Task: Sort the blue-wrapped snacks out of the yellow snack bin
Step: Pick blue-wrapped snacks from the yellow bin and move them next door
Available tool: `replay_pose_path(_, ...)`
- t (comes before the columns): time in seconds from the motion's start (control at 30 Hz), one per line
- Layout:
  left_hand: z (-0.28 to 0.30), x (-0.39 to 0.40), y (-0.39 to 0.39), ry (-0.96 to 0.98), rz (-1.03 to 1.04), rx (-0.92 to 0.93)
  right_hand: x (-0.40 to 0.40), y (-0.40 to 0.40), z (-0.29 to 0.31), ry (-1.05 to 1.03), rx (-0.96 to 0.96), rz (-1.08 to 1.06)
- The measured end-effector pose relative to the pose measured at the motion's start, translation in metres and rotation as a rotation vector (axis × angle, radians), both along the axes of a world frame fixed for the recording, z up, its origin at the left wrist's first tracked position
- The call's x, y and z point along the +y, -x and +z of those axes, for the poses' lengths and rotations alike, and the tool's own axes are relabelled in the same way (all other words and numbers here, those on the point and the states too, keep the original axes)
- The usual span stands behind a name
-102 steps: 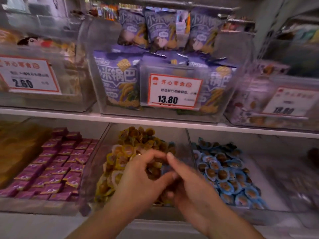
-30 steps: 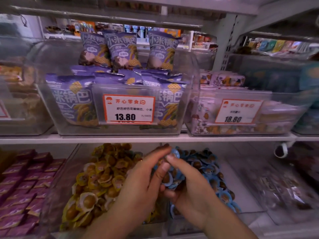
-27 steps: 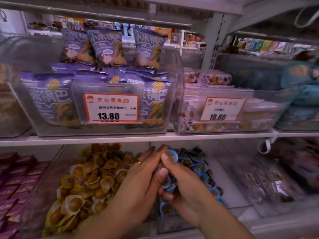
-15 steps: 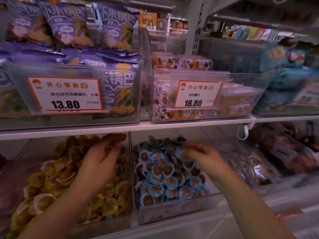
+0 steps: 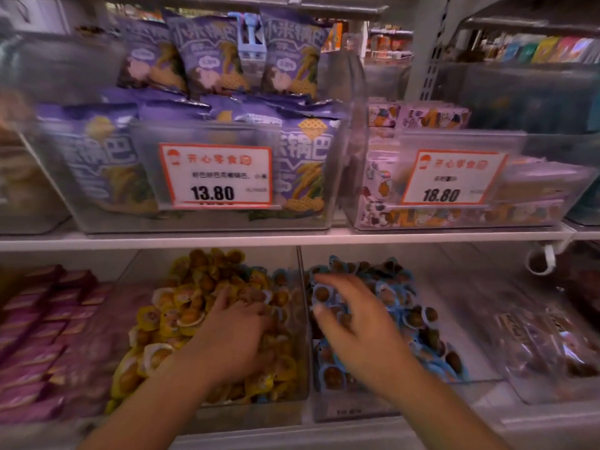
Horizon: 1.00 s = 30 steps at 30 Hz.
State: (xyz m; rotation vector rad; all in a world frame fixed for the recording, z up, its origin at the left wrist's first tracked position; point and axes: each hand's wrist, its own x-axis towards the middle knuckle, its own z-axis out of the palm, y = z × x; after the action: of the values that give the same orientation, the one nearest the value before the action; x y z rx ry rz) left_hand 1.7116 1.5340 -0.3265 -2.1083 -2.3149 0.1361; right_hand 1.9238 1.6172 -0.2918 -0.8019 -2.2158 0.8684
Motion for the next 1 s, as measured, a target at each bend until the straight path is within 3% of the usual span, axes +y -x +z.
replay_pose_path(0.17,0.022,-0.005,0.020,-0.039,0.040,-0.085,-0.009,0.033,-0.021,-0.111,-0.070,0.068)
replay_pose_path(0.33,0.036,0.036,0.033,-0.300,0.111,-0.300,-0.006,0.037,-0.022,-0.067,0.014,0.055)
replay_pose_path(0.43,0.031,0.065,0.053,-0.145,0.319,-0.447,-0.007,0.038,-0.021,-0.095,0.022,0.048)
replay_pose_path(0.63,0.008,0.092,0.058,0.005,0.337,-0.242,-0.005,0.038,-0.024,-0.106,-0.028,0.039)
replay_pose_path(0.8,-0.009,0.108,0.033,0.240,0.252,-0.074,-0.006,0.038,-0.023,-0.102,-0.023,0.040)
replay_pose_path(0.9,-0.010,0.112,0.036,0.134,0.310,-0.115,-0.006,0.038,-0.023,-0.086,-0.025,0.037)
replay_pose_path(1.0,-0.012,0.114,0.035,0.010,0.170,-0.136,-0.005,0.038,-0.023,-0.086,-0.034,0.041)
